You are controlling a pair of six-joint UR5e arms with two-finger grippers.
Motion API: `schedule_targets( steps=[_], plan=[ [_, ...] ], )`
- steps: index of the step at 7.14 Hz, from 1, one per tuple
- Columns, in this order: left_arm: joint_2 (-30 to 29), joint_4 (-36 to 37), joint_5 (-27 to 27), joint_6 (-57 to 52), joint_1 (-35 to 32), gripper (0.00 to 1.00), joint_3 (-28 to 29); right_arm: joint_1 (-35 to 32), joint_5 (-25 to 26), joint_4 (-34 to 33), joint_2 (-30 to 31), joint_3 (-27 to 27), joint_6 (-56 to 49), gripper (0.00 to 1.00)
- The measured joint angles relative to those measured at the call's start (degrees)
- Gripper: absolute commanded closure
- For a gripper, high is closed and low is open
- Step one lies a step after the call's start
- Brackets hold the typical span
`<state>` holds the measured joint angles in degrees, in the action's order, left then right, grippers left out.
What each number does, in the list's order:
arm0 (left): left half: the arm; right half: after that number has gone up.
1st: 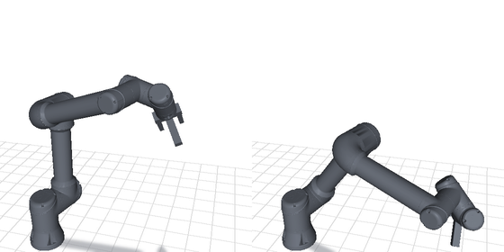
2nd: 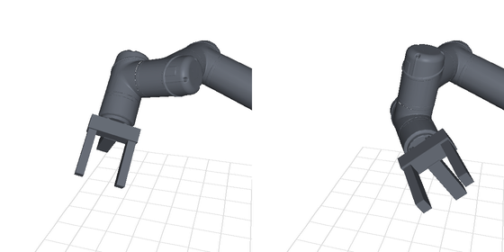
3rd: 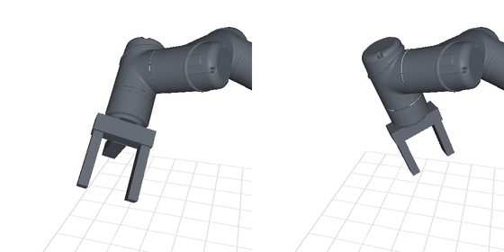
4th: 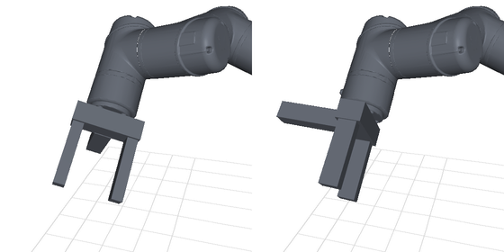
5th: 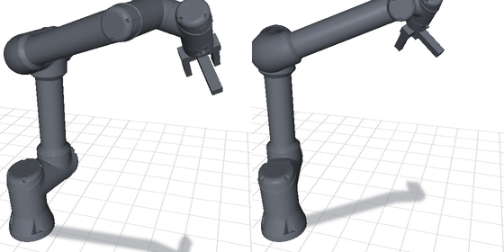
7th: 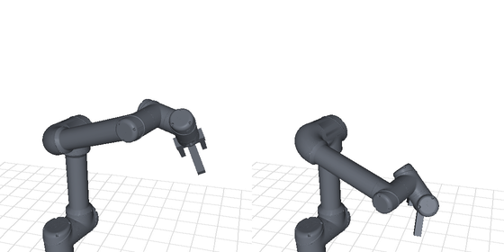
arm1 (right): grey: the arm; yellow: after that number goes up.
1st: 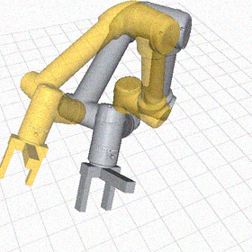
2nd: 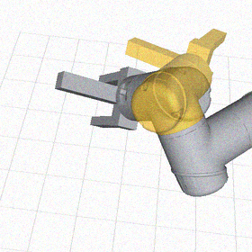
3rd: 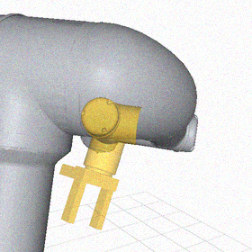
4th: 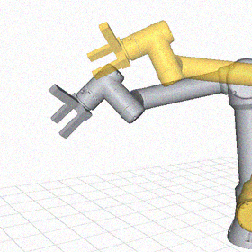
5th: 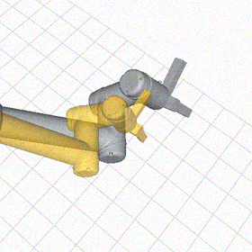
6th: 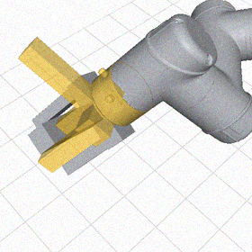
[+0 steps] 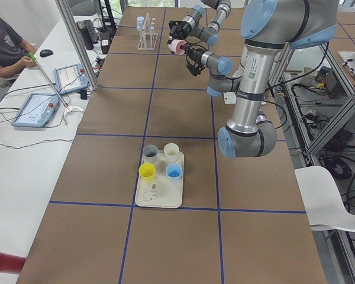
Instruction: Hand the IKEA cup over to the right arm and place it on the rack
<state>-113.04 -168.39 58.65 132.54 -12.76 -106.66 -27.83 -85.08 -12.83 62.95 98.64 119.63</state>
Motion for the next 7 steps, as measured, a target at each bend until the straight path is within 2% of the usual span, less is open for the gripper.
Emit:
schedule_targets(
  steps=[4,7],
  plan=[
    [0.18,-0.26,0.2,-3.45,-0.09,0.0,-0.1,-3.86,0.0,-0.17,0.1,-1.05,-2.68,1.0],
    [0.74,0.46,1.2,-12.67,-1.13,0.0,-0.64,-10.6,-0.42,-3.1,0.13,-5.25,-13.79,1.0]
  ],
)
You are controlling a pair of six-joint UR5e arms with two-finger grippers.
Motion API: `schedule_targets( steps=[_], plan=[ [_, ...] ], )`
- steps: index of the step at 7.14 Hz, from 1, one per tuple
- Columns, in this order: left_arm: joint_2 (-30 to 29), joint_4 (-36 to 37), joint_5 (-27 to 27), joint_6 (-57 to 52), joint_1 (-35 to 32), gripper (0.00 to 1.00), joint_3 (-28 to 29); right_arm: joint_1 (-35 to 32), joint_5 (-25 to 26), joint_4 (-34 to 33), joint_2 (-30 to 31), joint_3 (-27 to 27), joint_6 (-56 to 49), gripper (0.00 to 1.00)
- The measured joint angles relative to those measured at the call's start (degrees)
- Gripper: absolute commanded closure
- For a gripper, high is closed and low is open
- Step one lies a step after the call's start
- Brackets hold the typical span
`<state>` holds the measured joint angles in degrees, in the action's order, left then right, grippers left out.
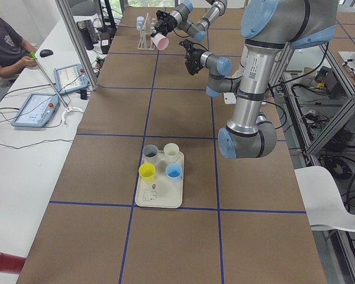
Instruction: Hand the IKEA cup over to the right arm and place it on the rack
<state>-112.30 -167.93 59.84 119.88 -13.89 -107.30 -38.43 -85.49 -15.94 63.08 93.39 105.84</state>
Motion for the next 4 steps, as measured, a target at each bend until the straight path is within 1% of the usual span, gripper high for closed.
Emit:
schedule_targets(
  steps=[2,3,4],
  plan=[
    [2.46,0.58,1.4,-6.63,-2.5,0.0,-0.31,-3.28,0.04,-7.65,0.14,-0.69,-8.94,1.0],
    [4.63,1.99,3.92,-7.55,-5.05,0.0,-0.57,-5.05,0.13,-11.27,0.3,-0.64,-12.21,1.0],
    [5.98,6.33,7.93,-7.86,-8.46,0.0,-1.12,-6.8,0.22,-14.52,0.37,-0.48,-15.25,1.0]
  ],
)
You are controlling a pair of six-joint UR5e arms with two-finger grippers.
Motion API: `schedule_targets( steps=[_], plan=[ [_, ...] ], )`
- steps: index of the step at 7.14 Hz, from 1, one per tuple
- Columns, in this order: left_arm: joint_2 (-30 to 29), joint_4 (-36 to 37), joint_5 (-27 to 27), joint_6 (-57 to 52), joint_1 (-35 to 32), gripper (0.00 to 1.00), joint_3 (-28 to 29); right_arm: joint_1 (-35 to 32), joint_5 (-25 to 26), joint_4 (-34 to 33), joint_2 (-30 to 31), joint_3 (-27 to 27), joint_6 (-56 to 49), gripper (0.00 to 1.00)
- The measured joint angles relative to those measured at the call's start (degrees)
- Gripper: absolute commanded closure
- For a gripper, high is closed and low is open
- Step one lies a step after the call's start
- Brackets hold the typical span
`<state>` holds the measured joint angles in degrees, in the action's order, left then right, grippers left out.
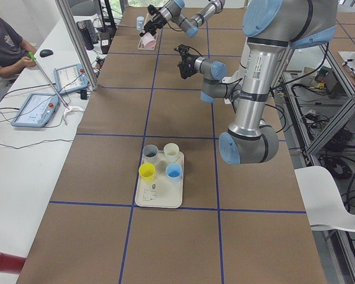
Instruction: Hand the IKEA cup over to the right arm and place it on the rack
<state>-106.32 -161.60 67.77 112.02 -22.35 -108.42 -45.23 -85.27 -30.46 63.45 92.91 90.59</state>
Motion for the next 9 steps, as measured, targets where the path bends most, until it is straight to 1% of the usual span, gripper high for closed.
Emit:
schedule_targets(
  steps=[1,3,4,5,6,7,9],
  plan=[
    [0.51,6.95,4.88,-0.09,-4.0,0.0,-1.5,-1.72,0.06,-2.69,-0.04,0.15,-2.77,1.0],
    [0.49,23.87,20.03,-0.21,-15.37,0.0,-6.07,-5.69,-0.08,-8.2,-0.3,0.45,-8.83,1.0],
    [0.31,29.7,27.88,-1.7,-21.2,0.0,-7.05,-7.55,-0.13,-11.18,-0.38,0.6,-12.36,1.0],
    [0.24,34.89,34.43,-5.72,-26.29,0.0,-7.43,-9.28,0.08,-14.03,-0.37,0.65,-16.01,1.0],
    [0.32,39.9,39.35,-10.98,-30.48,0.0,-7.62,-10.91,0.74,-16.64,-0.23,0.66,-19.74,1.0],
    [0.78,43.33,42.66,-15.57,-33.48,0.0,-7.71,-12.17,2.41,-19.53,-0.04,0.6,-23.93,1.0],
    [2.65,47.85,48.33,-23.09,-38.82,0.0,-8.25,-14.85,6.51,-23.88,0.12,-0.37,-32.81,1.0]
  ],
)
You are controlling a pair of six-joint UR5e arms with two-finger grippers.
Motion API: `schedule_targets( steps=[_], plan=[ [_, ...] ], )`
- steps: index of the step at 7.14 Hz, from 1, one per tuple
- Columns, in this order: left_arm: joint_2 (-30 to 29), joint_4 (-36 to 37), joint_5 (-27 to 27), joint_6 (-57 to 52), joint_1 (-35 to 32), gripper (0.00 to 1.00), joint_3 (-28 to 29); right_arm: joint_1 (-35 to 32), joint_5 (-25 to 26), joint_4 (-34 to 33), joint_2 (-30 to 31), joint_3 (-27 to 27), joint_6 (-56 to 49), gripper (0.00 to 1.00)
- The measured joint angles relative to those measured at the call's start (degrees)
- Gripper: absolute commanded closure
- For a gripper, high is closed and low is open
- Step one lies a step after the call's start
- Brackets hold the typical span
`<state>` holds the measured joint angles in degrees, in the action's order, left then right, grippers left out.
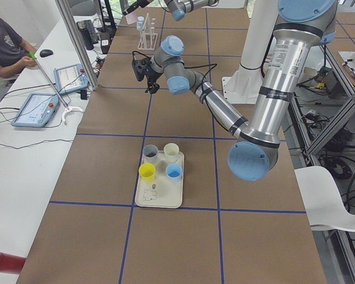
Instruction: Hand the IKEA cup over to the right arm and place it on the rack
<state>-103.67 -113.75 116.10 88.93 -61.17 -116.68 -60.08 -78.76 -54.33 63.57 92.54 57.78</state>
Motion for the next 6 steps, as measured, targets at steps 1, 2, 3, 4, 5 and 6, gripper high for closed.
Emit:
schedule_targets(
  steps=[1,2,3,4,5,6],
  plan=[
    [0.66,3.04,2.29,-4.54,-2.49,0.0,-0.52,-1.97,0.67,-0.43,0.25,-1.46,-3.0,1.0],
    [1.7,5.1,3.43,-8.73,-3.94,0.0,-0.88,-3.65,0.91,0.11,0.6,-4.08,-5.43,1.0],
    [3.21,5.94,3.85,-12.44,-4.83,0.0,-1.05,-4.65,0.98,3.17,0.77,-8.11,-6.57,1.0],
    [4.42,6.22,3.98,-15.19,-5.49,0.0,-1.13,-5.06,0.96,9.07,0.82,-13.19,-6.97,1.0],
    [5.06,6.31,4.03,-16.52,-5.8,0.0,-1.22,-5.17,0.86,14.26,0.93,-17.23,-7.12,1.0],
    [5.46,6.34,4.06,-17.04,-5.92,0.0,-1.32,-5.09,0.72,16.96,1.35,-19.11,-7.72,1.0]
  ],
)
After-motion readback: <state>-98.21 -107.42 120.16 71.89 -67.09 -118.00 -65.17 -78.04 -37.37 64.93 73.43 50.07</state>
